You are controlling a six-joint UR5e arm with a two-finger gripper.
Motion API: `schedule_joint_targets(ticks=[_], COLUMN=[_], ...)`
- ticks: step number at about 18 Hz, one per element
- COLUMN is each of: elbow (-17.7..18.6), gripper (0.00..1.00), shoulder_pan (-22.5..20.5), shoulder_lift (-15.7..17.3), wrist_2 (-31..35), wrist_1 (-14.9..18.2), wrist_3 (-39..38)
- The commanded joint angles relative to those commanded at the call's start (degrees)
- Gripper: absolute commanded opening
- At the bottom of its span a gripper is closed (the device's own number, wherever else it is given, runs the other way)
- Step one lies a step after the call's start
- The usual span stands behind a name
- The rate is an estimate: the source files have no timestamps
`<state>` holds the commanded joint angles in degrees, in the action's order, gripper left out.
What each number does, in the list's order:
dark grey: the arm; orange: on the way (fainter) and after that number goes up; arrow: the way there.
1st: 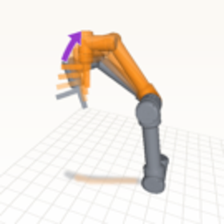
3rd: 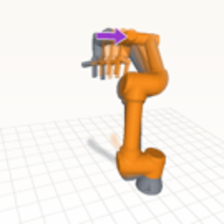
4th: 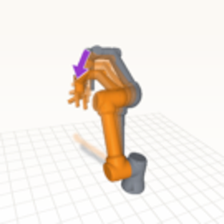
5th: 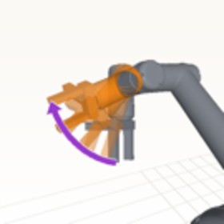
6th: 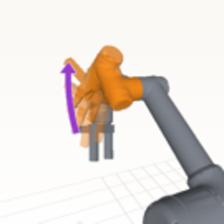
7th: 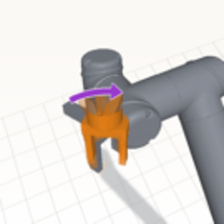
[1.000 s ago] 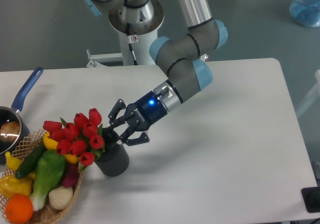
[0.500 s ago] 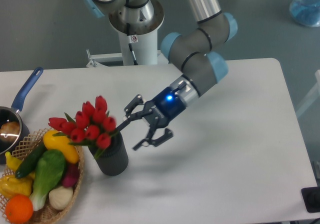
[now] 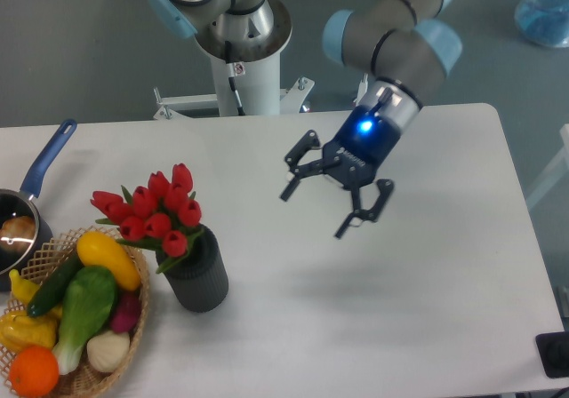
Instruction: Insert the flowers into the vase
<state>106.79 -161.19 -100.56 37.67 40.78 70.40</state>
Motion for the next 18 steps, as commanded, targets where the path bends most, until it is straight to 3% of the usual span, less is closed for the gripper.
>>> schedule_joint_targets(ticks=[4, 6, 10, 13, 18], elbow=[-1.0, -0.8, -1.4, -2.0, -3.2], gripper=[1.00, 1.00, 1.00, 1.00, 1.00], shoulder_pan=[0.6, 0.6, -0.8, -0.9, -0.8], shoulder_lift=[4.7, 7.8, 16.2, 18.3, 21.7], wrist_2=[21.9, 31.0, 37.2, 47.8, 48.7], wrist_1=[0.4, 2.4, 10.8, 15.2, 20.5], wrist_3=[-2.2, -4.7, -3.6, 1.3, 5.3])
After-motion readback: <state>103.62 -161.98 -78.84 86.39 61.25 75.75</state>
